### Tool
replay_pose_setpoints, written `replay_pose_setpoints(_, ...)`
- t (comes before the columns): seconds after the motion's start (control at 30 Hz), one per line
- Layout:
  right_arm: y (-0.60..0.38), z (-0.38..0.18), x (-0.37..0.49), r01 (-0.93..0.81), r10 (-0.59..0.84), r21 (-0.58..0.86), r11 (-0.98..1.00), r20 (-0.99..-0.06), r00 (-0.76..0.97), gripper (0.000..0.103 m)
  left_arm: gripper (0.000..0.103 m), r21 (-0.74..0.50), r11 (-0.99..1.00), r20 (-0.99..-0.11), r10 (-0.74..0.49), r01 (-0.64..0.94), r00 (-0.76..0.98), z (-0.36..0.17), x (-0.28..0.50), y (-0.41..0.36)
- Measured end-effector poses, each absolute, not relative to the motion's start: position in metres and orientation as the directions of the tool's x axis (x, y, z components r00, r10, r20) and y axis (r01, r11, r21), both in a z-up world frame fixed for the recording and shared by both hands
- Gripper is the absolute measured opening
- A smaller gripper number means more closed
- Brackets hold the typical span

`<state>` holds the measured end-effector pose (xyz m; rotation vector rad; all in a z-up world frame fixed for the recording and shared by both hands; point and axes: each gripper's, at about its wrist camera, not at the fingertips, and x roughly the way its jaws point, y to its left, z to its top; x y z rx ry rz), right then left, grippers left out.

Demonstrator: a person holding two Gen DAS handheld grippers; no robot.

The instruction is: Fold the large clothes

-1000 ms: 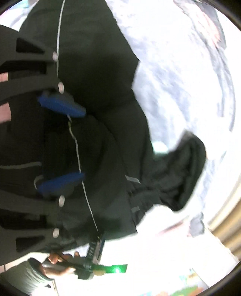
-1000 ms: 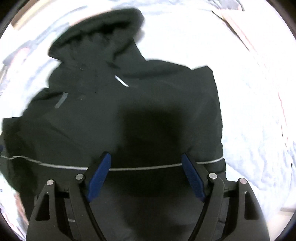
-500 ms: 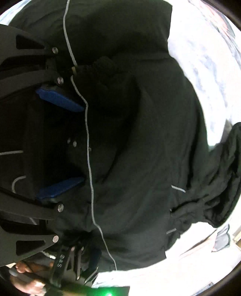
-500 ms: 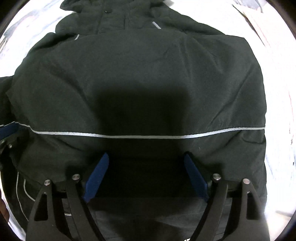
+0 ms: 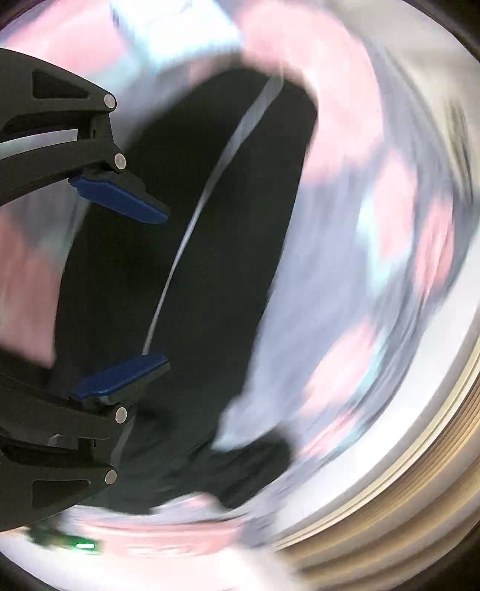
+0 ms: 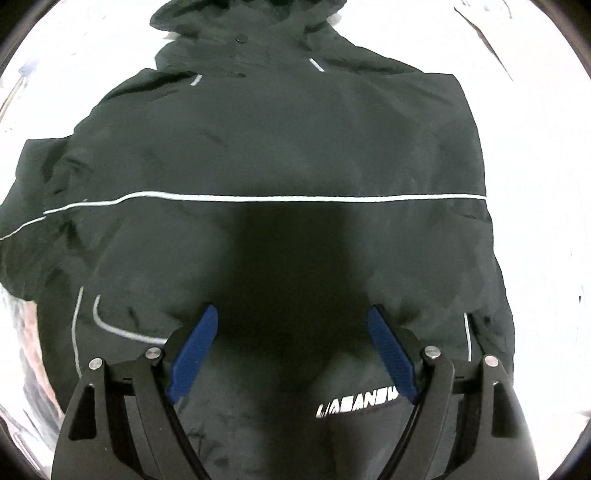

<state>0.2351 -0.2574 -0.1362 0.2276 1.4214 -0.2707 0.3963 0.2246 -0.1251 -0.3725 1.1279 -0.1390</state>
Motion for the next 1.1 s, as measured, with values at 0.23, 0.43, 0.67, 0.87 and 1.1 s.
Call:
replay_pose_setpoints(0.23,-0.235,-0.112,0.242,0.321,-0.069,-0.020,0.947,-0.988,0.140,0.085,0.075,-0.389,0.870,-0.852,-0.215,-0.302,0.477,-0.149,0.439,0.368)
replay_pose_setpoints(0.43,-0.194,-0.121,0.239,0.318,-0.063,-0.024,0.948,-0.992,0.113,0.085,0.075,-0.394,0.857,-0.884,-0.255,-0.331,0.392,-0.200,0.478,0.397)
replay_pose_setpoints(0.67,-0.176,-0.119,0.250,0.299,-0.061,-0.026,0.954,-0.992,0.108,0.085,0.075,-0.344,0.885,-0.914,-0.239,-0.312,0.329,-0.231,0.498,0.397)
replay_pose_setpoints(0.87,-0.168,-0.136,0.253,0.299,-0.052,-0.021,0.954,-0.994,0.097,0.085,0.039,-0.280,0.942,-0.904,-0.194,-0.185,0.381,-0.214,0.495,0.372)
replay_pose_setpoints(1.1,-0.179,-0.143,0.257,0.298,-0.040,-0.007,0.954,-0.993,0.107,0.085,0.028,-0.291,0.956,-0.833,-0.229,-0.046,0.504,-0.152,0.473,0.341)
